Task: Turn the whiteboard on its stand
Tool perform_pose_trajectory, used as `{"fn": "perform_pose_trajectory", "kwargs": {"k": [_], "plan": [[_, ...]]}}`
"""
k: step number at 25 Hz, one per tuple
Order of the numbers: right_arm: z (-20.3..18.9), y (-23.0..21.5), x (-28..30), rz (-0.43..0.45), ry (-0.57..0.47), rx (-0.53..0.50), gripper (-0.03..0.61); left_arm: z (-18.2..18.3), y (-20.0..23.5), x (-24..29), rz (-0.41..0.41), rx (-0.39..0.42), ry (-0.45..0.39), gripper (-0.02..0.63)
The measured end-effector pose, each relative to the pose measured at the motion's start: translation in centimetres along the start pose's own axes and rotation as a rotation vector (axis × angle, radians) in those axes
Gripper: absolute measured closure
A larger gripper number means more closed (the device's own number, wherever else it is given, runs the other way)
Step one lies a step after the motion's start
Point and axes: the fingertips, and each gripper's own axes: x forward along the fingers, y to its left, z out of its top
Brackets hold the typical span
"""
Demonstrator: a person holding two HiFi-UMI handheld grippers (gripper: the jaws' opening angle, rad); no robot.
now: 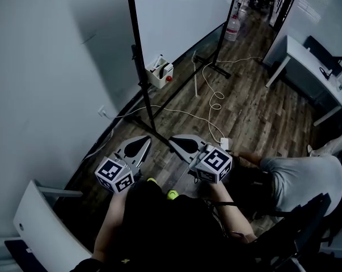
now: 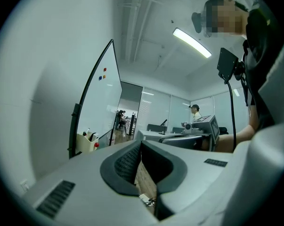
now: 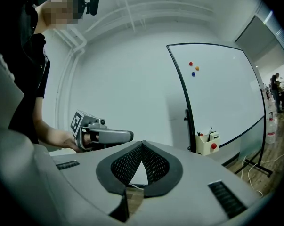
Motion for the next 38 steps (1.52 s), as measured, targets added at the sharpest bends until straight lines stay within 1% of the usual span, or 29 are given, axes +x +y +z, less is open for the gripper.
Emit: {"fn": "perform_pose_trajectory", "kwargs": {"k": [8, 12, 15, 25, 29, 32, 34, 38], "plan": [[-0.3, -3.0, 2.3, -0.018, 0.025, 0.009, 0.557, 0.4, 3.9, 0.2, 0.037, -0.007, -0.001, 0.614], [-0.5, -4.6, 3.3, -0.028, 0.035, 0.018, 0.557, 0.2, 6.0, 1.1, 0.040, -0.013, 0.013, 0.614], [-0.4, -6.3, 4.2, -0.053, 0.039, 0.021, 0.557, 0.6, 7.9, 2.3, 0.034, -0.005, 0.019, 0.612], [1.3, -11.8, 8.9, -0.090, 0.058, 0.019, 0.557, 4.1, 15.0, 6.9, -0.006, 0.014, -0.009, 0.607], [2.0, -13.6, 10.9, -0.098, 0.054, 0.026, 0.557, 5.2, 17.9, 8.8, -0.014, 0.023, 0.015, 0.607], [2.4, -15.1, 12.3, -0.113, 0.061, 0.028, 0.557, 6.8, 20.2, 10.2, -0.010, 0.052, 0.022, 0.606], [2.5, -16.1, 13.1, -0.126, 0.064, 0.033, 0.557, 8.0, 21.6, 11.3, -0.009, 0.071, 0.020, 0.577], [2.6, -18.0, 14.5, -0.159, 0.067, 0.041, 0.557, 9.7, 23.9, 13.0, -0.021, 0.097, 0.018, 0.575]]}}
